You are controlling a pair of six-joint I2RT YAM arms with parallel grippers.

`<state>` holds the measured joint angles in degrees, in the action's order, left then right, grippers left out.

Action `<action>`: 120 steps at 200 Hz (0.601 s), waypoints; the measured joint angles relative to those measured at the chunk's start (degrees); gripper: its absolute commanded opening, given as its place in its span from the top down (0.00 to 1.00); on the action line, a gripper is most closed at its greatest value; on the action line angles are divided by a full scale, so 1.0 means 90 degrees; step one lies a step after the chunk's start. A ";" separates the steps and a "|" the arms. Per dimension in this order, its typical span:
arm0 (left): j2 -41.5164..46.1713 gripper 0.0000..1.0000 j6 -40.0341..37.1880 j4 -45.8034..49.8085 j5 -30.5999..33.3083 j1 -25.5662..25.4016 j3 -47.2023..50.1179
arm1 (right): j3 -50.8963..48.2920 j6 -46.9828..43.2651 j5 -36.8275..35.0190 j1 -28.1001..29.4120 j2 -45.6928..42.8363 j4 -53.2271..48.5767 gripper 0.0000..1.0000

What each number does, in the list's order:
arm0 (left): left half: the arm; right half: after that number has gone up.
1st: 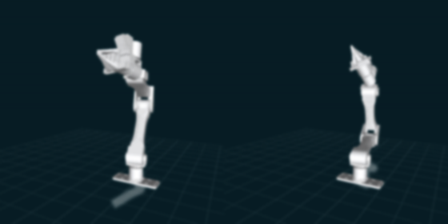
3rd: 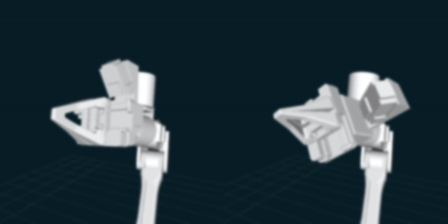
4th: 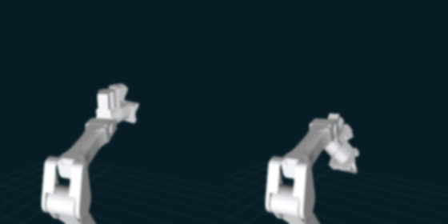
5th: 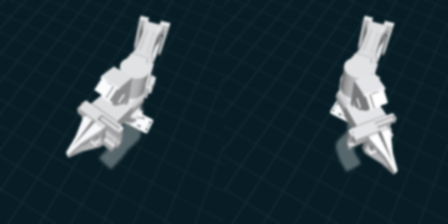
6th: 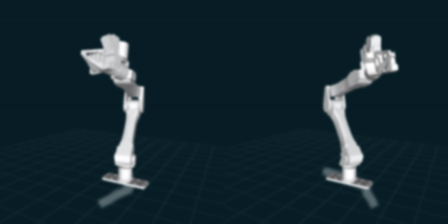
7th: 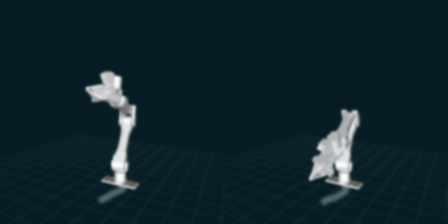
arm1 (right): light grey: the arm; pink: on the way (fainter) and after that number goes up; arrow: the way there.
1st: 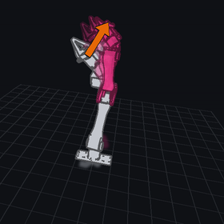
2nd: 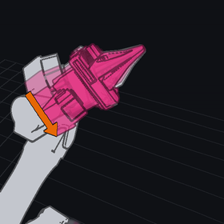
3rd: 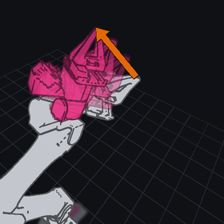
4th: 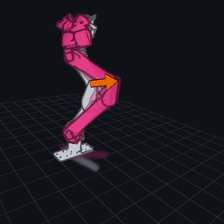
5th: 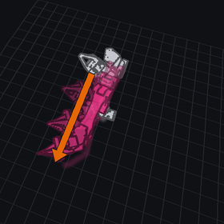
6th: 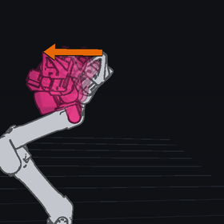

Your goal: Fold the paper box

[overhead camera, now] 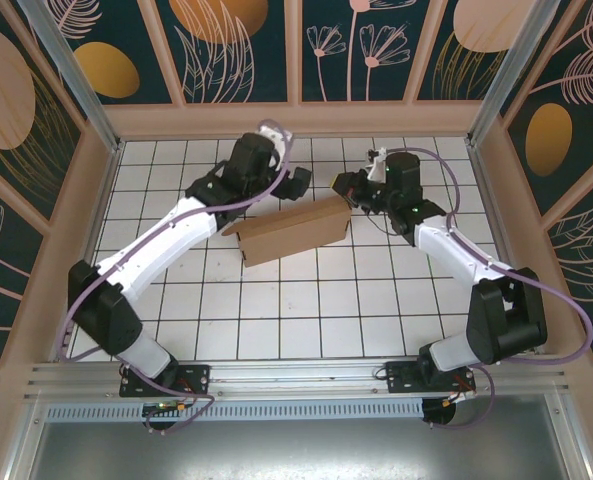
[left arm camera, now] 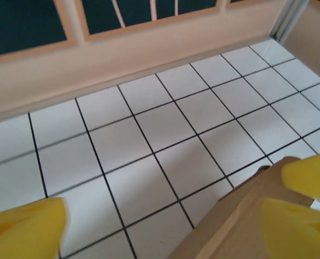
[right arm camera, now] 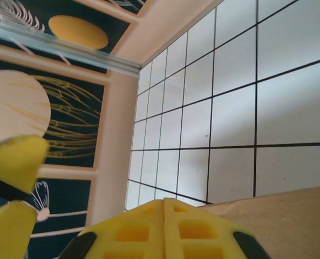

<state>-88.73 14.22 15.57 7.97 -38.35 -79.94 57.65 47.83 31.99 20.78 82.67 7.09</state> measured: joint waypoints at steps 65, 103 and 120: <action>0.1061 0.91 0.2086 -0.1239 0.0102 0.0000 0.1455 | 0.0175 -0.0211 -0.0466 0.0733 0.0321 -0.0097 1.00; 0.1280 0.89 0.2458 -0.1353 0.0427 0.0000 0.1479 | 0.0034 -0.0328 -0.0945 0.1098 0.0313 0.0005 1.00; 0.1280 0.89 0.2642 -0.1350 0.0471 0.0000 0.1486 | -0.0216 -0.0338 -0.1129 0.1166 0.0313 0.0168 1.00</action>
<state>-77.21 38.00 3.42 12.21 -38.35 -66.57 55.70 44.80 21.82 31.27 85.49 8.60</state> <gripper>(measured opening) 0.108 0.051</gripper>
